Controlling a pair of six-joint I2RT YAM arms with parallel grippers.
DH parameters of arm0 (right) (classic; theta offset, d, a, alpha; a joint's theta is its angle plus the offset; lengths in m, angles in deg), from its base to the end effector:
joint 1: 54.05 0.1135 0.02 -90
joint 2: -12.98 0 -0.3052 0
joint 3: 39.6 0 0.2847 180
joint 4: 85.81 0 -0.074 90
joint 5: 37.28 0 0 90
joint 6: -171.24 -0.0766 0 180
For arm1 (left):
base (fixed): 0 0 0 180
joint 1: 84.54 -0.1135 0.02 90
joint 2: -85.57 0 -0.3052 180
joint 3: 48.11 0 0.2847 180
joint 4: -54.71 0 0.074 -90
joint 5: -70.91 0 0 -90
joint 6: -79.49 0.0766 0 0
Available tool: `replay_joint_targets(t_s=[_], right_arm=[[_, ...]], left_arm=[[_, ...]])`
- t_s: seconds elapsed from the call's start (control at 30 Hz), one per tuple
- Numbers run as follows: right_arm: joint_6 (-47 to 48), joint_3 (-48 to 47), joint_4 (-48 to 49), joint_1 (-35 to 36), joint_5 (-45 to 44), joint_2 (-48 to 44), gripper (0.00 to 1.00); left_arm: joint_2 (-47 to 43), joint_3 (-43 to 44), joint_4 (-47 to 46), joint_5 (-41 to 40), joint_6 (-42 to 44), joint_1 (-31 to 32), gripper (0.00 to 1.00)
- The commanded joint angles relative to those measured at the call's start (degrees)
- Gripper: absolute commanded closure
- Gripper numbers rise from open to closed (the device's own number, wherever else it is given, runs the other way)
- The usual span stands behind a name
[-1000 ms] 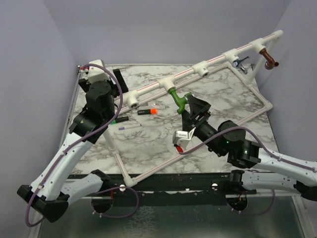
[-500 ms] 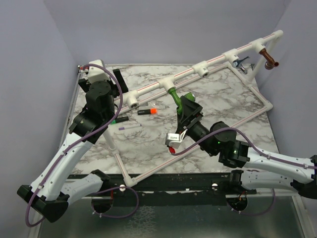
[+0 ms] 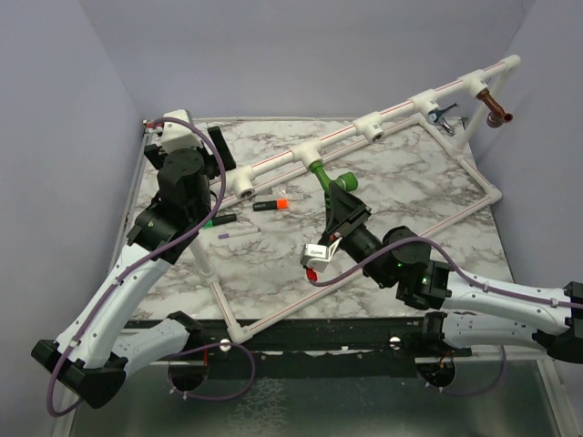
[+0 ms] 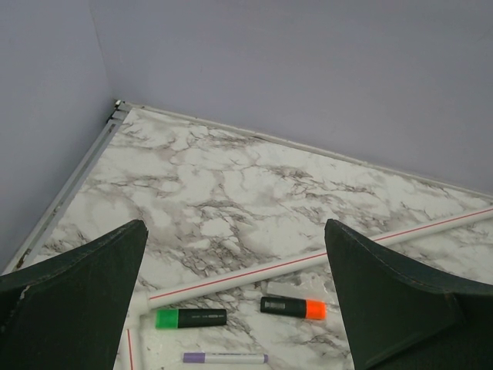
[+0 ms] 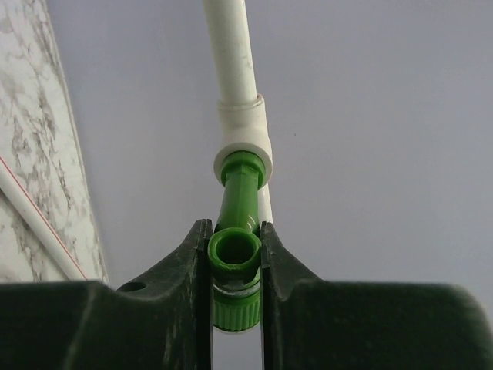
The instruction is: Install the water faucets
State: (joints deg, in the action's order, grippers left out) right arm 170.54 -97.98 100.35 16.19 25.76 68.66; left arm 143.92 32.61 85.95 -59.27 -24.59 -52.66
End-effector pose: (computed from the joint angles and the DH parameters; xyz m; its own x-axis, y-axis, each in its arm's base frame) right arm 0.1249 0.2451 0.4009 0.6880 -0.7211 -0.0819 0.0437 0.1538 -0.9871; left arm 0.2418 -0.0922 0.4612 -0.0935 -0.1607 -0.9826 -0.1655 0.9757 -0.1439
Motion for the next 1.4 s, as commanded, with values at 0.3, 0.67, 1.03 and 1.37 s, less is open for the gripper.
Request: replay_joint_targets(t_s=[0.3,0.67,1.03,1.37], right_arm=[[-28.57,-0.9,6.68,0.25,-4.17,4.17,0.99],[-68.23,-3.85,9.18,0.21,-5.67,5.45,0.99],[-106.69,-2.76,12.38,0.25,-12.7,4.7,0.99],[-141.39,-1.79,5.27,0.25,-22.24,3.3,1.0]], left_arm=[[2.87,-5.78,18.65,5.2,1.87,1.67,0.01],[3.03,-5.92,18.57,5.04,1.85,1.67,0.01],[3.13,-6.02,18.13,5.65,1.6,1.69,0.01],[2.11,-6.59,18.02,6.23,1.51,1.7,0.01]])
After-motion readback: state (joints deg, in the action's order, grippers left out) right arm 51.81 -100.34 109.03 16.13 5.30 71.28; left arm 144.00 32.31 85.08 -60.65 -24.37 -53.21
